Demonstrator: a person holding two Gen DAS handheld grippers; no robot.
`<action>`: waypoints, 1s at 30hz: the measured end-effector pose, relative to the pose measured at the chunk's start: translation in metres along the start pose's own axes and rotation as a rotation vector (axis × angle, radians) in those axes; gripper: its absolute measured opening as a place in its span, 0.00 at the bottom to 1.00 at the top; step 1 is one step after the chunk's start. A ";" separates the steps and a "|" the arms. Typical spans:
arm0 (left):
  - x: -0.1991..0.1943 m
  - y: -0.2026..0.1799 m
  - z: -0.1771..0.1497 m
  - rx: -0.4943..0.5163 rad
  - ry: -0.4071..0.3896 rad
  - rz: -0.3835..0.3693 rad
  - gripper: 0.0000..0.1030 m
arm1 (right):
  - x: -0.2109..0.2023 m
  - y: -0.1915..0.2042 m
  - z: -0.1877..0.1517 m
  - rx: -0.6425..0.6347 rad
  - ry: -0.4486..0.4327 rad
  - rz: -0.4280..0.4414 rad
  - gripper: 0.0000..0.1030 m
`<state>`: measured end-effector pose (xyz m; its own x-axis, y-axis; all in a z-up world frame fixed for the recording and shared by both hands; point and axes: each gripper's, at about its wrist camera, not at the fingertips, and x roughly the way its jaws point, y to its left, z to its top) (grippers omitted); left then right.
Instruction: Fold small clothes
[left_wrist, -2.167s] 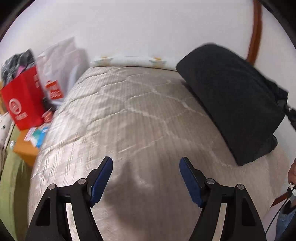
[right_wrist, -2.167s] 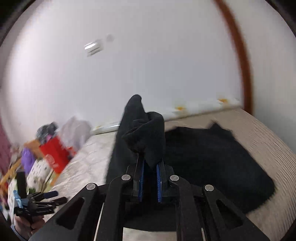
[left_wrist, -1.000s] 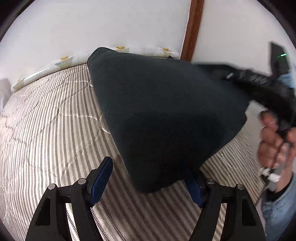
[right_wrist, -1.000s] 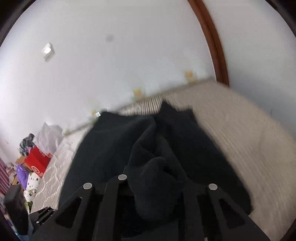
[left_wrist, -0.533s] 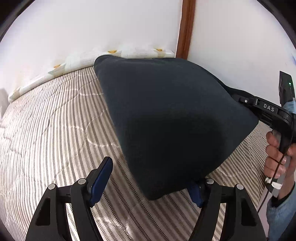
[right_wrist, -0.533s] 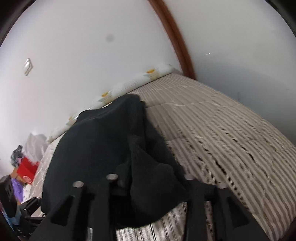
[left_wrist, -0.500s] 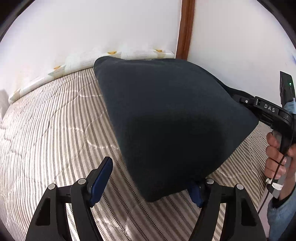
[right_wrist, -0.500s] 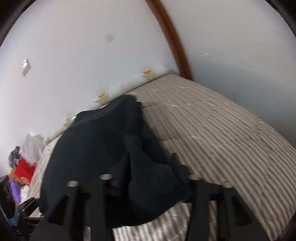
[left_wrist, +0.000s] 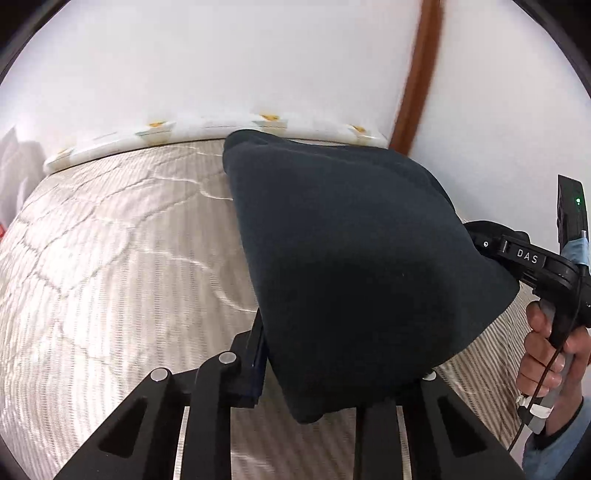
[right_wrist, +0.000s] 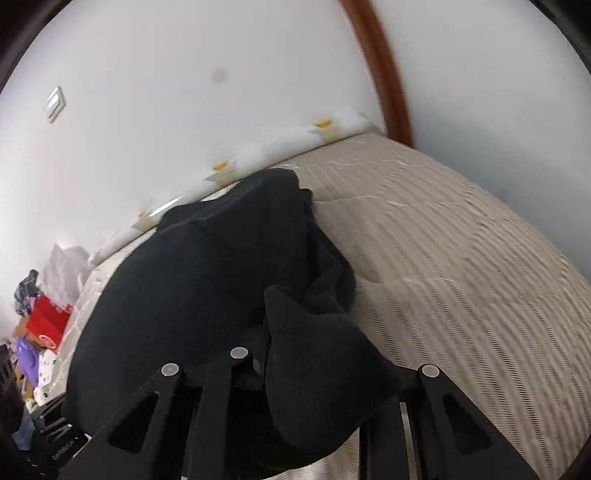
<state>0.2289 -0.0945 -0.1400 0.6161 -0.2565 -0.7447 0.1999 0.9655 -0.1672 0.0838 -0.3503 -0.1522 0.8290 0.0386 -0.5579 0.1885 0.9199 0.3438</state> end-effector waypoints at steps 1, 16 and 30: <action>-0.002 0.008 -0.001 -0.012 -0.001 0.002 0.23 | 0.004 0.008 0.002 0.000 0.007 0.011 0.21; -0.038 0.147 -0.012 -0.147 0.022 0.062 0.23 | 0.036 0.131 -0.021 -0.174 0.065 0.232 0.26; -0.087 0.139 -0.040 -0.057 -0.038 0.013 0.50 | 0.012 0.149 -0.012 -0.341 0.024 0.160 0.30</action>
<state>0.1729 0.0632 -0.1245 0.6470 -0.2448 -0.7221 0.1491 0.9694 -0.1950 0.1157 -0.2085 -0.1171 0.8205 0.1975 -0.5364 -0.1316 0.9785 0.1590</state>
